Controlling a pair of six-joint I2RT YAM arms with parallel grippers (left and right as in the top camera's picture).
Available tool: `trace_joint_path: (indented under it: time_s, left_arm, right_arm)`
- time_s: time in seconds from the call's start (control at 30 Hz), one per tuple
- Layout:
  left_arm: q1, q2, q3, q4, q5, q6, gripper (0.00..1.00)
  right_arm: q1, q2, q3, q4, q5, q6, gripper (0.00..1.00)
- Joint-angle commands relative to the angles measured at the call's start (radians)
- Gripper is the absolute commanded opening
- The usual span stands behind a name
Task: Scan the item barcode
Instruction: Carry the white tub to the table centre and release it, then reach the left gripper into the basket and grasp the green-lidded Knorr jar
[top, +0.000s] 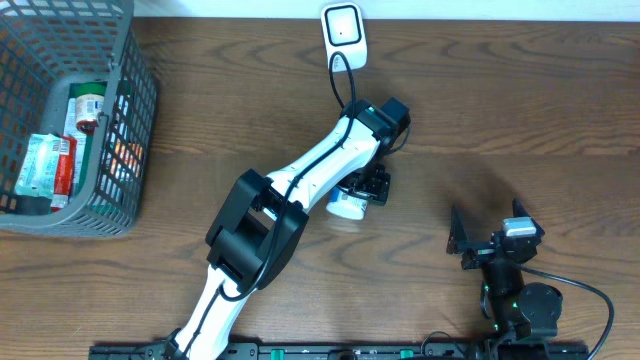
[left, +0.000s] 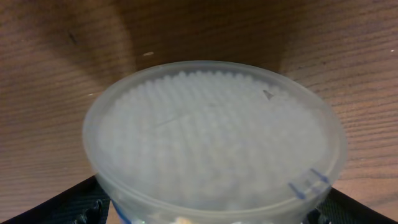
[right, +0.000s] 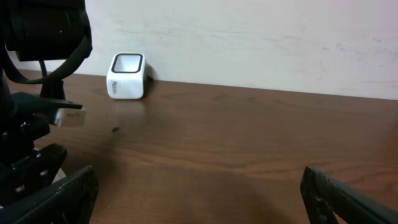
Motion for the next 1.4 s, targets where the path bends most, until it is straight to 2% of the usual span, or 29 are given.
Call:
trace_joint_path:
  time_s: [0.0, 0.73, 1.0, 1.2, 1.37]
  left_arm:
    - [-0.001, 0.006, -0.006, -0.003, -0.005, -0.008, 0.94]
    - [0.0, 0.0, 0.067, -0.03, -0.005, -0.005, 0.95]
    - [0.022, -0.119, 0.072, -0.025, -0.01, 0.03, 0.95]
    - [0.137, -0.315, 0.123, -0.026, -0.017, 0.071, 0.95]
    - [0.335, -0.507, 0.216, -0.023, -0.069, 0.103, 0.95]
  right_arm:
    - [-0.009, -0.005, -0.001, -0.004, 0.005, -0.011, 0.99]
    - [-0.009, -0.005, -0.001, -0.004, 0.005, -0.011, 0.99]
    - [-0.009, -0.005, -0.001, -0.004, 0.005, -0.011, 0.99]
    - [-0.009, -0.005, -0.001, -0.004, 0.005, -0.011, 0.99]
    - [-0.009, -0.005, -0.001, -0.004, 0.005, -0.011, 0.99]
